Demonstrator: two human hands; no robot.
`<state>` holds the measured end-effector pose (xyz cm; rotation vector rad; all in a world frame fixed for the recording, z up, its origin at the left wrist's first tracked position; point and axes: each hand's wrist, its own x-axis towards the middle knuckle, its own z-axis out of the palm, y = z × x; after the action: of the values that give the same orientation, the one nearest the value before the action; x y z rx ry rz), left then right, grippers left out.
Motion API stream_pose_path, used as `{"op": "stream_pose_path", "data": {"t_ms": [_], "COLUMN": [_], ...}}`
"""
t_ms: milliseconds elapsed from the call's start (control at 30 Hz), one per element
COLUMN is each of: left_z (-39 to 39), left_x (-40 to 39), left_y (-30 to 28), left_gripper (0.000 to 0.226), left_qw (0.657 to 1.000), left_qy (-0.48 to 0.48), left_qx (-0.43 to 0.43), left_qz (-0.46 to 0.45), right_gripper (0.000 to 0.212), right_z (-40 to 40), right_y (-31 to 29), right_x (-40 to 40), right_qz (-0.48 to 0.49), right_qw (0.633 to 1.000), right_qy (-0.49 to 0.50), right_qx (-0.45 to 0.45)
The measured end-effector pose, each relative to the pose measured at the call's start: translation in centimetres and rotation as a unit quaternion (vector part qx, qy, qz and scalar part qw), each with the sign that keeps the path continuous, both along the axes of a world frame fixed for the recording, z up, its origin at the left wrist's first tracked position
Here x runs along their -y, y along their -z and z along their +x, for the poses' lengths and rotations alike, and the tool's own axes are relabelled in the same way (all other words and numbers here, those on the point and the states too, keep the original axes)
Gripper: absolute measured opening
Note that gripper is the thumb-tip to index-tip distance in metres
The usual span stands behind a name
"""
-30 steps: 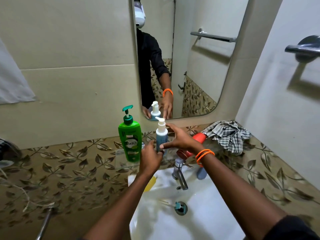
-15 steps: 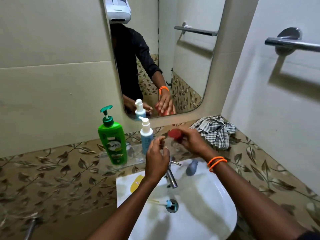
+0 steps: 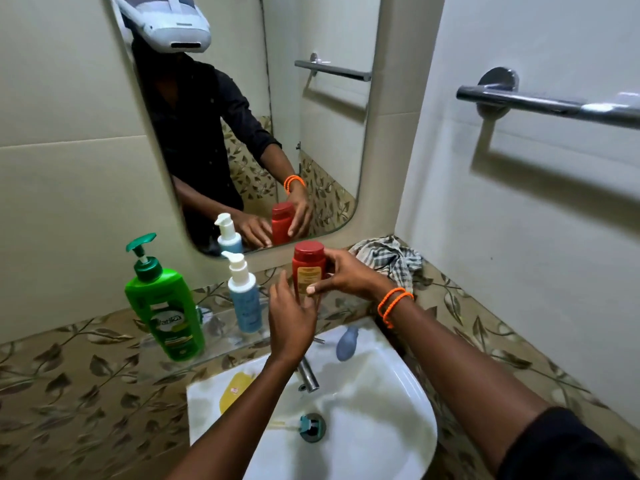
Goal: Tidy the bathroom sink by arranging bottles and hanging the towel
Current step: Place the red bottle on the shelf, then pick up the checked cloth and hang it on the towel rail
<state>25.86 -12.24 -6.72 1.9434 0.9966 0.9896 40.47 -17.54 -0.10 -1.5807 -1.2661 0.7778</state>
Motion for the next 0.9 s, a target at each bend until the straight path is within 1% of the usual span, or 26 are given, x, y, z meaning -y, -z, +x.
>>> {"op": "stream_pose_path", "data": {"t_ms": [100, 133, 167, 200, 233, 267, 300, 333, 367, 433, 500, 533, 567, 600, 667, 733, 767, 800, 833, 900], "left_z": [-0.8, -1.1, -1.3, -1.4, -1.5, -1.5, -1.5, -1.4, -1.3, -1.0, -1.0, -1.1, -1.3, -1.6, -2.2, -2.4, -2.3, -2.2, -1.9, -0.8], "left_x": [2.2, 2.9, 3.6, 4.2, 4.9, 5.5, 6.1, 6.7, 7.1, 7.6, 7.7, 7.6, 7.3, 7.1, 6.7, 6.1, 5.9, 5.8, 5.7, 5.8], "left_y": [-0.1, 0.0, 0.1, 0.3, 0.4, 0.6, 0.9, 1.2, 1.5, 2.4, 2.9, 3.0, 3.2, 3.2, 2.9, 2.5, 2.2, 1.8, 1.2, -0.7], "left_gripper": [0.077, 0.078, 0.078, 0.076, 0.073, 0.07, 0.067, 0.065, 0.062, 0.056, 0.048, 0.044, 0.04, 0.038, 0.033, 0.028, 0.026, 0.024, 0.024, 0.026], "left_qw": [1.0, 0.999, 0.998, 0.997, 0.996, 0.994, 0.993, 0.992, 0.991, 0.989, 0.986, 0.985, 0.983, 0.982, 0.982, 0.983, 0.983, 0.983, 0.983, 0.982], "left_qy": [-0.007, -0.002, 0.004, 0.011, 0.023, 0.04, 0.061, 0.082, 0.1, 0.123, 0.136, 0.14, 0.144, 0.146, 0.146, 0.144, 0.143, 0.142, 0.141, 0.146], "left_qx": [0.022, 0.037, 0.052, 0.064, 0.07, 0.07, 0.065, 0.056, 0.046, 0.022, 0.0, -0.004, -0.007, -0.008, -0.009, -0.007, -0.003, 0.004, 0.013, 0.041], "left_qz": [0.003, 0.013, 0.028, 0.044, 0.057, 0.068, 0.076, 0.081, 0.082, 0.081, 0.092, 0.102, 0.111, 0.115, 0.117, 0.114, 0.115, 0.117, 0.117, 0.109], "right_gripper": [0.08, 0.08, 0.075, 0.065, 0.05, 0.032, 0.019, 0.012, 0.012, 0.019, 0.022, 0.028, 0.03, 0.027, 0.019, 0.017, 0.015, 0.016, 0.019, 0.019], "right_z": [1.1, 1.8, 2.7, 3.7, 5.0, 6.3, 7.6, 8.5, 9.1, 9.4, 9.2, 9.2, 9.4, 9.3, 9.7, 9.9, 10.2, 10.0, 10.0, 9.3], "right_y": [0.5, 0.8, 1.2, 1.6, 2.2, 2.8, 3.3, 3.6, 3.9, 4.0, 4.2, 4.1, 4.4, 4.3, 4.5, 4.0, 3.9, 3.2, 2.5, -0.1], "right_x": [1.9, 2.7, 3.5, 4.1, 4.4, 4.5, 4.3, 4.0, 3.4, 2.1, 0.7, 0.1, -0.6, -0.9, -0.8, 0.4, 0.9, 1.7, 2.4, 4.0], "right_qz": [0.006, 0.002, 0.001, 0.005, 0.015, 0.012, -0.004, -0.037, -0.064, -0.098, -0.116, -0.135, -0.143, -0.149, -0.128, -0.089, -0.052, -0.016, 0.031, 0.119], "right_qw": [0.999, 1.0, 1.0, 0.998, 0.991, 0.973, 0.945, 0.914, 0.891, 0.864, 0.846, 0.836, 0.835, 0.841, 0.841, 0.847, 0.849, 0.86, 0.876, 0.899], "right_qy": [-0.031, -0.022, 0.007, 0.056, 0.125, 0.208, 0.279, 0.322, 0.329, 0.269, 0.194, 0.174, 0.175, 0.188, 0.2, 0.205, 0.203, 0.214, 0.236, 0.294], "right_qx": [-0.011, -0.017, -0.017, 0.0, 0.035, 0.096, 0.169, 0.243, 0.306, 0.414, 0.482, 0.502, 0.502, 0.485, 0.486, 0.483, 0.485, 0.462, 0.419, 0.302]}}
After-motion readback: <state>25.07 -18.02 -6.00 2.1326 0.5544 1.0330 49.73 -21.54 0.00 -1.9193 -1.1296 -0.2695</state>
